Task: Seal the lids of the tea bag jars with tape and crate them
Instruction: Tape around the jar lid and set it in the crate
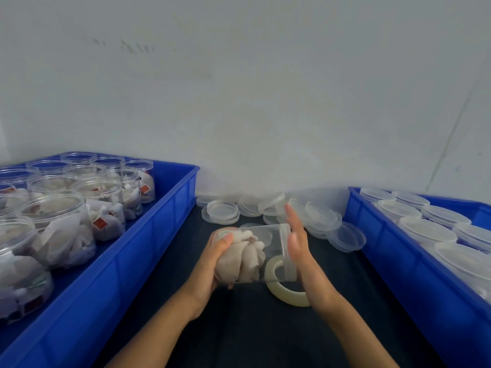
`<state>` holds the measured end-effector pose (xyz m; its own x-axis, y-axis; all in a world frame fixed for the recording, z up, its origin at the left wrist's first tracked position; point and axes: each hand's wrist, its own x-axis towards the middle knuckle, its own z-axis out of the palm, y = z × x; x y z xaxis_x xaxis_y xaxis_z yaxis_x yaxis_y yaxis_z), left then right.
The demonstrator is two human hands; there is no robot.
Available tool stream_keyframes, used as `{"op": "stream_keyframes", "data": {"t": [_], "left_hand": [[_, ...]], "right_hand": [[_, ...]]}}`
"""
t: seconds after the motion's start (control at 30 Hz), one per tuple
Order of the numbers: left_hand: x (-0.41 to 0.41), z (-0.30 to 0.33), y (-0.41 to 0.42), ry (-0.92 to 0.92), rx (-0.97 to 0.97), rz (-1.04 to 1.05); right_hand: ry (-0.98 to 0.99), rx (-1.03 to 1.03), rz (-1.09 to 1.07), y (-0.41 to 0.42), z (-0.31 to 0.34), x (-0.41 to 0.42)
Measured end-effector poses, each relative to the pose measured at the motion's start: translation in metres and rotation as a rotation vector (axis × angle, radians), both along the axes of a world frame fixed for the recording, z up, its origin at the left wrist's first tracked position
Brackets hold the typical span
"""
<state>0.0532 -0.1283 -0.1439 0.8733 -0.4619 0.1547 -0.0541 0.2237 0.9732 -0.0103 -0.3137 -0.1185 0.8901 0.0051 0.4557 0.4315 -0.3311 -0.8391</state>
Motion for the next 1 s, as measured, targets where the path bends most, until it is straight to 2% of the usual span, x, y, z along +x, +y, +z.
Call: {"op": "stream_keyframes", "data": {"t": [0.03,0.07,0.2,0.27,0.37,0.47,0.63,0.7,0.8,0.87,0.93,1.0], "left_hand": [[-0.001,0.0,0.001,0.062,-0.019,-0.044],[-0.002,0.0,0.001,0.088,-0.03,-0.066],[0.0,-0.005,0.001,0.014,-0.068,0.039],[0.0,-0.003,0.001,0.004,-0.075,0.044],[-0.004,0.001,-0.001,0.052,-0.08,-0.072],[-0.006,-0.005,-0.005,0.044,-0.058,-0.036],[-0.004,-0.007,-0.006,0.009,-0.042,0.024],[0.001,-0.005,-0.003,-0.073,0.037,0.038],[0.005,-0.008,0.002,-0.424,0.374,0.102],[0.003,-0.015,-0.002,-0.576,0.592,0.188],[0.0,-0.024,-0.008,-0.601,0.617,0.282],[0.001,-0.029,-0.013,-0.519,0.535,0.342]], "right_hand": [[-0.065,-0.102,0.009,0.004,-0.002,0.0],[-0.042,-0.144,-0.024,0.014,-0.003,0.004],[0.023,0.015,-0.041,0.016,-0.006,0.004],[-0.005,-0.035,-0.08,0.018,0.0,0.004],[-0.125,-0.151,-0.177,0.017,-0.006,0.001],[-0.083,-0.074,-0.219,0.018,-0.008,0.004],[-0.118,-0.062,-0.239,0.018,0.001,0.006],[-0.109,-0.039,-0.248,0.014,0.002,0.007],[-0.084,-0.054,-0.289,0.013,0.002,0.007],[-0.08,-0.062,-0.289,0.013,0.001,0.008],[-0.085,-0.022,-0.229,0.012,0.002,0.009],[-0.063,0.082,-0.153,0.007,0.005,0.012]]}}
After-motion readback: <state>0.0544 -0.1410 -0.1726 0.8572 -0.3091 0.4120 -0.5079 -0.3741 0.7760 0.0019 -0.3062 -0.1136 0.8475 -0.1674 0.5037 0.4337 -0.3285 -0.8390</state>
